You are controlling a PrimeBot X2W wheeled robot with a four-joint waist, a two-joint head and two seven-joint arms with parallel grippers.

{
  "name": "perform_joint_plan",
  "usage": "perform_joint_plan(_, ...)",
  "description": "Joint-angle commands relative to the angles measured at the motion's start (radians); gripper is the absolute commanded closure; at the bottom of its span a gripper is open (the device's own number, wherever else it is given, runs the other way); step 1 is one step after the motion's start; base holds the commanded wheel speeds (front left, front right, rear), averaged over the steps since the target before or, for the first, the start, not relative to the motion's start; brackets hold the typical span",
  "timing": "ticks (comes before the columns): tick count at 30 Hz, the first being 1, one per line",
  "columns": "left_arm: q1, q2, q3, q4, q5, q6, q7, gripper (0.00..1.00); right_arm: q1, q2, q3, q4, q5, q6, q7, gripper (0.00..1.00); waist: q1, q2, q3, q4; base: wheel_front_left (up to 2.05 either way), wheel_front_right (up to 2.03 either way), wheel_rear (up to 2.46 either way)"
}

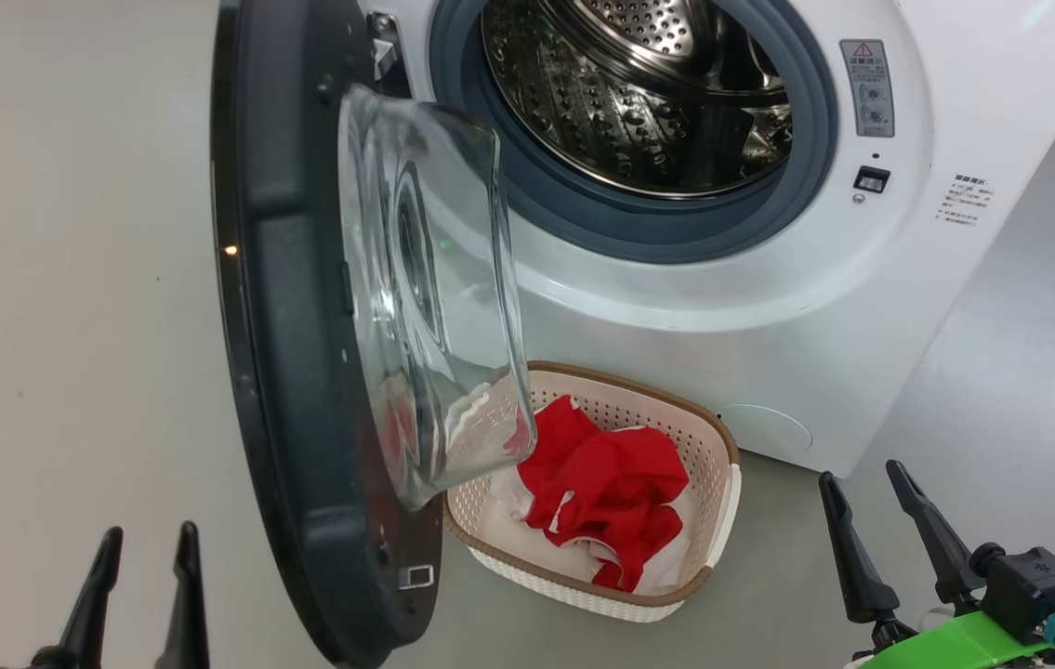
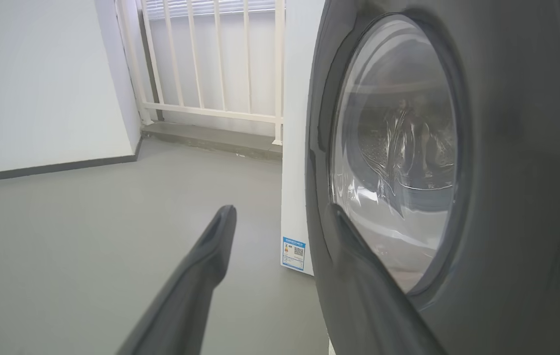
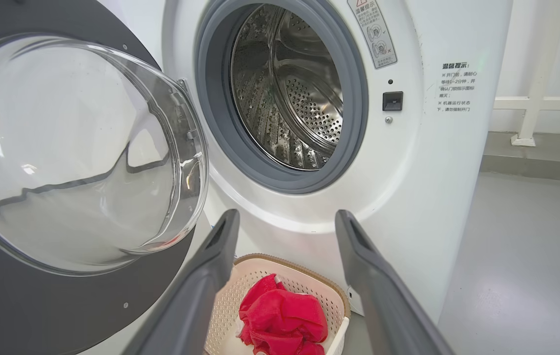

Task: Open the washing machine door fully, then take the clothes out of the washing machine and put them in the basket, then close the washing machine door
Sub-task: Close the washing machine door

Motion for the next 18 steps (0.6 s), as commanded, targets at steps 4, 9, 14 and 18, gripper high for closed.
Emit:
perform_joint_plan(4, -0.044, 0.017, 0.03, -0.052, -0.101, -0.006, -0.012, 1.0, -0.009, -0.001, 0.017, -0.021, -0.009, 0.007, -0.006, 0.0, 0.0, 0.0, -0.004, 0.004, 0.0, 0.0, 0.0)
perform_joint_plan(9, -0.079, 0.065, 0.008, -0.07, -0.201, -0.006, -0.012, 1.0, -0.009, 0.001, 0.022, -0.02, -0.008, 0.007, -0.006, 0.0, 0.0, 0.0, -0.007, 0.002, 0.0, 0.0, 0.0)
perform_joint_plan(14, -0.125, 0.132, -0.029, -0.099, -0.369, -0.006, -0.012, 1.0, -0.011, 0.003, 0.024, -0.019, -0.009, 0.007, -0.006, 0.0, 0.0, 0.0, -0.004, -0.003, 0.0, 0.0, 0.0)
perform_joint_plan(18, -0.148, 0.209, -0.088, -0.127, -0.534, -0.006, -0.012, 1.0, -0.014, 0.005, 0.023, -0.021, -0.01, 0.007, -0.006, 0.0, 0.0, 0.0, 0.001, -0.01, 0.0, 0.0, 0.0)
